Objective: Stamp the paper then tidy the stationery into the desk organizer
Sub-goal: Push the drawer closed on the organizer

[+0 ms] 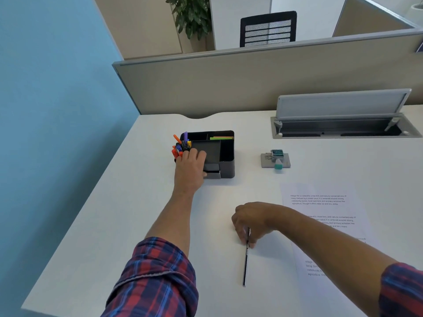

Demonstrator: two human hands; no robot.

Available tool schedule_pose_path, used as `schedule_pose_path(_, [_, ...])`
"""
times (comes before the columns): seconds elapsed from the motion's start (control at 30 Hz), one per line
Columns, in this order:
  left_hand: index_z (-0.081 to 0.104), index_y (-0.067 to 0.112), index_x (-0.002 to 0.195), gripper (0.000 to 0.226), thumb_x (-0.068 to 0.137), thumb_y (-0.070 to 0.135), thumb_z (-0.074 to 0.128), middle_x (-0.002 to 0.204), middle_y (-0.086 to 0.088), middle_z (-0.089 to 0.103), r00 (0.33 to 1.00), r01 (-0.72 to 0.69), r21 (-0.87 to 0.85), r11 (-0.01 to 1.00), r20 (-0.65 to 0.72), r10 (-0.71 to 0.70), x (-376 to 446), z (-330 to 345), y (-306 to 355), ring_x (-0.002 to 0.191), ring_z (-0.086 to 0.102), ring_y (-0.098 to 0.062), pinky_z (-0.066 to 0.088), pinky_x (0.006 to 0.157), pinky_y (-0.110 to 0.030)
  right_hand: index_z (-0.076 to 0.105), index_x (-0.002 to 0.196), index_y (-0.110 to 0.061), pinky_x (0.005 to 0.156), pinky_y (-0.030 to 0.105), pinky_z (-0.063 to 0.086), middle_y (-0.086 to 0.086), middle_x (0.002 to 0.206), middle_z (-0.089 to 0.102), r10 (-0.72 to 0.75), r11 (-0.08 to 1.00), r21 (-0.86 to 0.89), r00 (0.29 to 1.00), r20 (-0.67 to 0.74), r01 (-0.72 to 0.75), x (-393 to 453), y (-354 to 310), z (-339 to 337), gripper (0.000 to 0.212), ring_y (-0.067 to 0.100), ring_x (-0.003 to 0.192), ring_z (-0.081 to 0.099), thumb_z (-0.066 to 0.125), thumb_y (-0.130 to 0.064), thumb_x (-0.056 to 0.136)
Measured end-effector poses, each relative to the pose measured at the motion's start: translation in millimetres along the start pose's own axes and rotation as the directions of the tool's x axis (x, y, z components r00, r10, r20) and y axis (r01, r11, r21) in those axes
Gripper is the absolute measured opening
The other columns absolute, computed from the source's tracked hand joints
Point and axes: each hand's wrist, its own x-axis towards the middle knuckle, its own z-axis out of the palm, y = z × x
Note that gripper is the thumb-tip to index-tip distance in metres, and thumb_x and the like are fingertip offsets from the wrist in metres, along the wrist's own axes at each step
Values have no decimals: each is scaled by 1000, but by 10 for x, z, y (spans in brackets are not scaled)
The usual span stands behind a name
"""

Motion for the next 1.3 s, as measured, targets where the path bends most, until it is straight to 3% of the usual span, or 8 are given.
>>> schedule_pose_path(0.17, [56, 17, 116, 51, 78, 33, 85, 112, -8, 63, 1000, 11, -15, 1000, 22, -10, 29, 27, 29, 100, 58, -24, 53, 83, -34, 77, 92, -29, 82, 35, 51, -13, 96, 65, 46, 999, 21, 999, 3, -46, 40, 7, 4, 20, 9, 98, 56, 84, -32, 73])
schedule_pose_path(0.5, [55, 18, 110, 49, 76, 35, 86, 105, -6, 62, 998, -50, -2, 999, 41, 50, 78, 58, -29, 93, 57, -22, 55, 76, -33, 75, 95, -27, 83, 37, 53, -10, 97, 67, 86, 990, 112, 996, 12, -87, 82, 48, 49, 18, 12, 94, 62, 81, -34, 78])
schedule_pose_path(0.7, [54, 19, 107, 54, 70, 35, 90, 102, -5, 61, 999, -36, -17, 999, 9, 37, 33, 97, -23, 89, 55, -21, 54, 72, -32, 72, 99, -26, 75, 29, 50, -15, 89, 65, 109, 963, 254, 990, -87, -84, 163, 109, 13, 15, 10, 86, 60, 74, -21, 85])
schedule_pose_path(0.87, [53, 21, 103, 55, 67, 36, 91, 99, -3, 60, 998, -60, -46, 997, -15, 59, 35, 97, -50, 86, 54, -21, 51, 67, -32, 64, 122, -23, 85, 31, 50, -6, 103, 61, 122, 949, 311, 967, -225, -47, 284, 173, -4, 37, 15, 90, 56, 55, -2, 92])
schedule_pose_path(1.07, [56, 19, 99, 39, 74, 20, 86, 97, -2, 60, 997, -71, -114, 991, -43, 67, 41, 46, -72, 84, 55, -20, 50, 66, -32, 60, 117, -20, 83, 32, 45, 0, 117, 56, 328, 901, 400, 867, -374, -169, 456, 196, -66, 29, 24, 101, 58, 46, -13, 92])
schedule_pose_path(1.17, [63, 17, 100, 30, 78, 8, 81, 98, -2, 64, 994, -93, -134, 987, -64, 85, 37, 26, -106, 84, 57, -21, 50, 66, -33, 43, 145, -31, 75, 35, 49, -2, 125, 61, 384, 922, 226, 802, -457, -313, 600, 130, -158, 49, 27, 100, 63, 46, -26, 96])
schedule_pose_path(1.3, [68, 15, 94, 23, 78, 0, 77, 88, -2, 70, 997, -58, -181, 982, -64, 47, 45, -39, -117, 79, 58, -23, 53, 66, -36, 0, 158, -36, 48, 29, 34, -1, 86, 59, 438, 890, 70, 803, -404, -451, 812, 62, -319, 81, 18, 61, 51, 49, -22, 95])
